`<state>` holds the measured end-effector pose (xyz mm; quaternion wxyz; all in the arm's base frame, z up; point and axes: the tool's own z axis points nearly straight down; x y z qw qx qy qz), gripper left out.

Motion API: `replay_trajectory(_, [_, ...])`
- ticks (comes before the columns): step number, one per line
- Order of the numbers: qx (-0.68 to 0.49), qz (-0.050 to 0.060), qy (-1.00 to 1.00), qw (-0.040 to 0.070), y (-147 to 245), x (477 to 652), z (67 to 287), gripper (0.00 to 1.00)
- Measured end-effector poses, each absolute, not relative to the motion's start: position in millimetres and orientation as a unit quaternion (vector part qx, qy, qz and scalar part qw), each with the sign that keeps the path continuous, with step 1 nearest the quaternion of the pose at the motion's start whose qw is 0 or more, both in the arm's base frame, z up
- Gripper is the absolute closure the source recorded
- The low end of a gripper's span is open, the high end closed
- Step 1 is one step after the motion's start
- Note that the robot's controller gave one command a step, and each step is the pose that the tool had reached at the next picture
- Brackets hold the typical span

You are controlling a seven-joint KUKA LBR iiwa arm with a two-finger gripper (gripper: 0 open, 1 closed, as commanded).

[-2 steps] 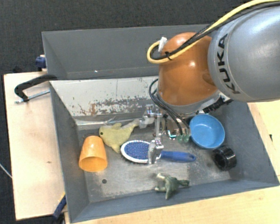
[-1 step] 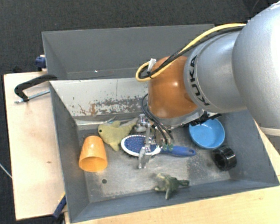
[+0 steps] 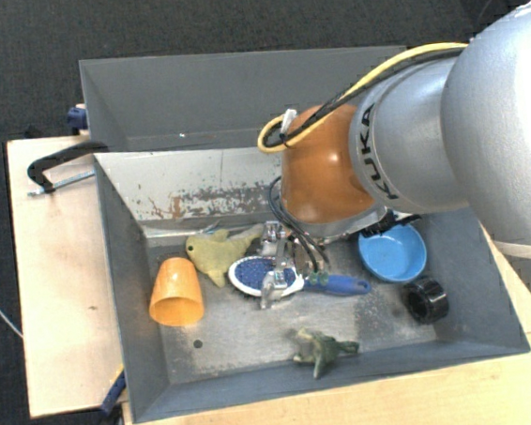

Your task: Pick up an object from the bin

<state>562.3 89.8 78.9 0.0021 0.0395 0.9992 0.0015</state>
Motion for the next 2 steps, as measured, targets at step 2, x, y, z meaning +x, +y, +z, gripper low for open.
replay_trajectory(2, [0.067, 0.003, 0.998, 0.006, 124, 556.3, 267, 1.0])
